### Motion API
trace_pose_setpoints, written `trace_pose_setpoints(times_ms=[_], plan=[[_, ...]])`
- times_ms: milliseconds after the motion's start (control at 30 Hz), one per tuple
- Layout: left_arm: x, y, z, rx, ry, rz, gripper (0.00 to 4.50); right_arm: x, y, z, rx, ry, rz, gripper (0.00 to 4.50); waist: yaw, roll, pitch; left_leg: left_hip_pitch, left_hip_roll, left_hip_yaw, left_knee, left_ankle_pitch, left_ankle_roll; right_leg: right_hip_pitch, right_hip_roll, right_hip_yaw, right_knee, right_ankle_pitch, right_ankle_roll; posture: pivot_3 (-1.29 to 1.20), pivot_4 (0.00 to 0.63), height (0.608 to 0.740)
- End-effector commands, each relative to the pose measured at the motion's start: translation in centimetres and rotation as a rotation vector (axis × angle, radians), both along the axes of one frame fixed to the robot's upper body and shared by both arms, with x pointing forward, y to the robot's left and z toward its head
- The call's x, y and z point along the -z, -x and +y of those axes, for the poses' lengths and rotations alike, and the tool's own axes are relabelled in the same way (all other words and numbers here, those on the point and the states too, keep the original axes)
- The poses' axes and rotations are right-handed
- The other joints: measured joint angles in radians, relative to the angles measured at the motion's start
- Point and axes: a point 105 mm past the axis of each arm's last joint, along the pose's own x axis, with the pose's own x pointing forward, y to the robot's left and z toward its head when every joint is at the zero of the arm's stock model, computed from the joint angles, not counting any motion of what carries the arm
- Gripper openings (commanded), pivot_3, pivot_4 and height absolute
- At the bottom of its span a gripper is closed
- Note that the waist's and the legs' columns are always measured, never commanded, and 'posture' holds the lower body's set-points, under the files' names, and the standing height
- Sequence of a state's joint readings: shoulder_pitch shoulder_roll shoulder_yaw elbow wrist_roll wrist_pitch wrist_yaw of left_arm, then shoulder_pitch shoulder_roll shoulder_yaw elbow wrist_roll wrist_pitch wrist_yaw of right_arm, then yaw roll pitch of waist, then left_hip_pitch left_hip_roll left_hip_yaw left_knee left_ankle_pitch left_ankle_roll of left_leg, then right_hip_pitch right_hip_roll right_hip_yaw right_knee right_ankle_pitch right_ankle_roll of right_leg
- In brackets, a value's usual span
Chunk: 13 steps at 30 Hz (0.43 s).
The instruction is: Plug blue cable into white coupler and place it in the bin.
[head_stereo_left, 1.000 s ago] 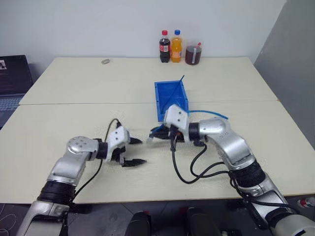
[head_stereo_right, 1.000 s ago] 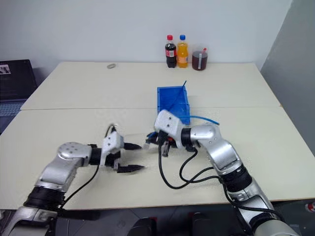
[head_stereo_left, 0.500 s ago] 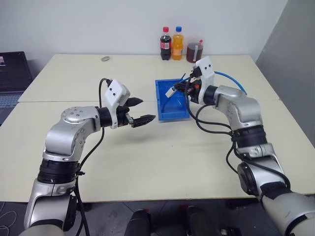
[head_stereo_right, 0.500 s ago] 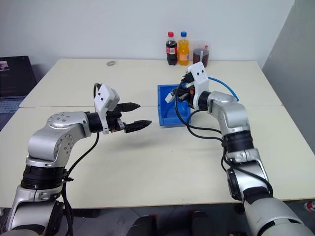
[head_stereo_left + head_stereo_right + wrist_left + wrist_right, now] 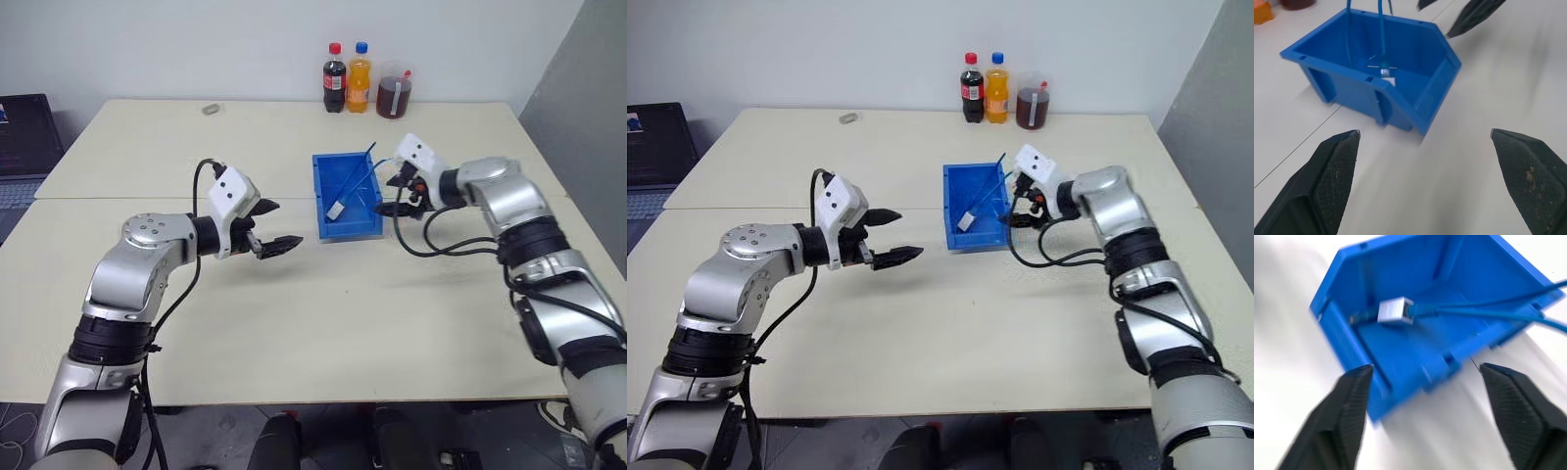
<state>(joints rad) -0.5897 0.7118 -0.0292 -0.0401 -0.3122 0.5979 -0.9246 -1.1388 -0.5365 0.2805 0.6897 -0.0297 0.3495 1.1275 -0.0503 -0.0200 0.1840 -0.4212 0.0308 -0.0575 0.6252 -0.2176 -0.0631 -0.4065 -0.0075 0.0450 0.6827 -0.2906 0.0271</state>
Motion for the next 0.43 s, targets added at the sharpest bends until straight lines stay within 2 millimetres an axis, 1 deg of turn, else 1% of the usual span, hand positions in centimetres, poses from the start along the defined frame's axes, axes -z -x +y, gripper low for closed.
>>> trace_pose_setpoints(times_ms=[33,67,167,333,433], plan=[[-0.7,0.0,1.7,-0.046,-0.026,-0.064,4.50,-0.7,2.0,-0.8,-0.087,0.029,-0.001,4.46,0.000,0.000,0.000,0.000,0.000,0.000,0.000,0.000,0.000,0.000,0.000,0.000,0.000,0.000,0.000,0.00,0.150,0.740],[-0.5,0.0,2.3,-0.063,-0.038,-0.065,4.50,-0.7,2.6,-1.1,-0.096,0.021,0.007,4.46,0.001,0.000,0.000,0.000,0.000,0.000,0.000,0.000,0.000,0.000,0.000,0.000,0.000,0.000,0.000,0.00,0.150,0.740],[-0.1,0.9,4.5,-0.115,-0.034,-0.073,4.50,-1.1,4.8,-2.7,-0.051,-0.110,-0.001,4.46,-0.001,0.000,0.000,0.000,0.000,-0.001,0.000,0.000,0.000,0.000,0.000,0.000,0.000,0.000,0.000,0.00,0.150,0.740],[0.0,1.5,6.4,-0.172,-0.011,-0.069,4.50,-1.2,7.1,-4.4,0.038,-0.227,-0.011,4.46,0.004,0.000,0.000,0.000,0.000,-0.001,0.001,0.000,0.000,0.000,0.000,0.000,0.001,0.000,0.000,0.00,0.150,0.740],[-0.1,1.6,7.2,-0.183,-0.001,-0.069,4.50,-1.3,8.0,-4.8,0.078,-0.289,-0.021,4.46,0.006,0.000,0.000,0.001,0.000,-0.001,0.003,0.000,0.000,0.002,0.000,0.000,0.003,0.000,0.001,0.00,0.150,0.740]])
